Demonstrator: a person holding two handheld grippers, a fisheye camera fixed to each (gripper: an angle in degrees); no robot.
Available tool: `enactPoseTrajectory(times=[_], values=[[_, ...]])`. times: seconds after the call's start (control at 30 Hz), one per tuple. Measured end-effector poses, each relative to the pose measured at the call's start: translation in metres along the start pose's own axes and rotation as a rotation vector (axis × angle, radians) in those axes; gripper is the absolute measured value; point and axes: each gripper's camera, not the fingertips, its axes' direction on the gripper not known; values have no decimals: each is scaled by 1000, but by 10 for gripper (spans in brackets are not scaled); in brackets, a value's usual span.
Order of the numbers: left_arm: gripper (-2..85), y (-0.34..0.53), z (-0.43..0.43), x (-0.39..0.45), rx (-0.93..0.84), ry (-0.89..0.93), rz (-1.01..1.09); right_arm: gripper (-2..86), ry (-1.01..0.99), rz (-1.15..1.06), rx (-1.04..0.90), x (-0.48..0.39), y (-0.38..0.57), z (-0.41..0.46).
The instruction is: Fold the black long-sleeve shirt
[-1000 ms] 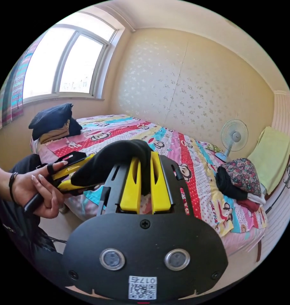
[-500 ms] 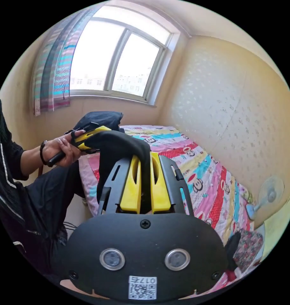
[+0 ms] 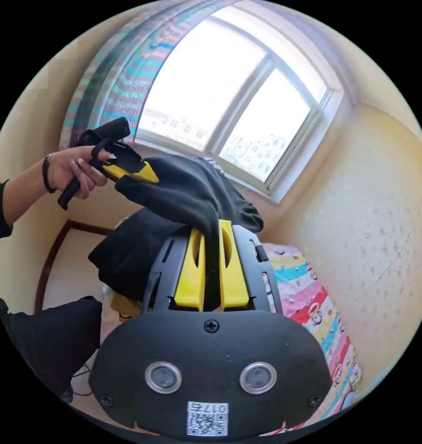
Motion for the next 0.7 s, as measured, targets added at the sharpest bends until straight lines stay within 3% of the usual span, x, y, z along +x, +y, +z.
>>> enactPoseTrajectory(times=[0.07,0.1,0.13,0.23,0.43,0.57,0.7], values=[[65,38,10,-77,-13,59,-201,66,-102,64,-108,-17,28,49],[64,67,15,-113,3,157,-298,71,-122,133,-37,-22,46,53],[63,91,13,-130,93,309,-290,73,-127,158,5,-22,53,50],[62,123,12,-142,142,449,-297,78,-192,167,38,-18,67,48],[65,136,-5,-86,154,146,-197,80,-223,112,-3,-7,84,48],[63,151,-12,-55,178,-35,-148,74,-304,287,-6,11,129,51],[14,183,-1,-26,184,-196,-156,72,-330,485,-159,15,206,63]])
